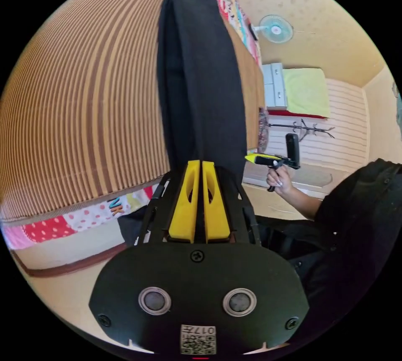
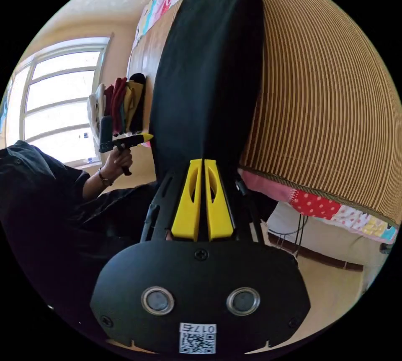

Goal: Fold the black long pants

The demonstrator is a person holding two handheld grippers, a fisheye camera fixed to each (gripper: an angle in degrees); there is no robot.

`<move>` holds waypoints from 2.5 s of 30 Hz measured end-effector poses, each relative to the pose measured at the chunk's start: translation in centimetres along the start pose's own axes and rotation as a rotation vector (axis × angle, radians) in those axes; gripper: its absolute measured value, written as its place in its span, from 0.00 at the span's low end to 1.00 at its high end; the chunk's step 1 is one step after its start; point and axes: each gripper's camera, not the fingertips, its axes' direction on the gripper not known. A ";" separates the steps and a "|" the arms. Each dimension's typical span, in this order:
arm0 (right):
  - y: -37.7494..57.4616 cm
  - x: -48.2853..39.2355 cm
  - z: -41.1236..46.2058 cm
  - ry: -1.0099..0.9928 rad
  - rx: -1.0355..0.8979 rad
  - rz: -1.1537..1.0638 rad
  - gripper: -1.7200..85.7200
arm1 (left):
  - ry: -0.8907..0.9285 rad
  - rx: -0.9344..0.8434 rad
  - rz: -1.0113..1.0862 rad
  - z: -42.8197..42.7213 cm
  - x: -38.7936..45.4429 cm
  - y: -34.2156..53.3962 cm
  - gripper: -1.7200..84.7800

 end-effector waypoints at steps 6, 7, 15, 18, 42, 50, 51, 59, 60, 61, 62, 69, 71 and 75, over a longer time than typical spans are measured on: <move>-0.7 2.0 -2.1 0.067 0.046 0.048 0.04 | 0.023 -0.084 -0.058 2.2 -3.3 -2.0 0.06; -1.0 2.2 -2.8 0.033 0.073 0.050 0.05 | 0.001 -0.078 -0.041 1.9 -3.4 -2.2 0.07; -3.7 0.9 0.1 -0.086 0.017 0.031 0.12 | -0.037 -0.092 -0.037 2.3 -3.5 -2.4 0.04; -1.9 -1.5 3.3 -0.068 -0.075 0.027 0.10 | -0.050 -0.077 -0.045 2.5 -3.4 -2.0 0.03; -8.4 6.8 -12.9 -0.350 0.354 0.147 0.14 | 0.200 0.263 -0.041 -3.6 -10.7 -11.2 0.18; -18.5 3.5 -13.0 -0.402 0.200 -0.022 0.09 | 0.052 0.100 0.049 -0.9 -8.0 -18.5 0.11; -18.3 3.1 -13.1 -0.397 0.201 -0.016 0.09 | 0.046 0.098 0.037 -0.8 -8.2 -18.3 0.10; -13.4 2.9 -14.9 -0.446 0.233 0.025 0.07 | 0.166 0.137 -0.011 0.1 -10.7 -14.6 0.08; -12.8 3.0 -15.2 -0.460 0.243 0.034 0.08 | 0.176 0.141 -0.014 0.1 -10.9 -14.5 0.08; -12.5 3.1 -15.3 -0.466 0.245 0.035 0.08 | 0.207 0.151 -0.013 0.2 -11.3 -14.4 0.08; -12.3 3.1 -15.3 -0.497 0.240 0.024 0.10 | 0.246 0.158 -0.008 0.3 -11.7 -14.5 0.09; -13.6 0.5 -14.5 -0.490 0.144 -0.015 0.08 | 0.237 0.101 0.024 1.2 -11.9 -14.9 0.07; -13.0 -0.5 -15.4 -0.463 0.149 -0.042 0.07 | 0.257 0.087 0.005 0.8 -12.1 -14.1 0.07; -9.4 -1.9 -18.1 -0.637 0.211 -0.110 0.06 | 0.471 0.161 0.037 -0.6 -12.3 -11.4 0.06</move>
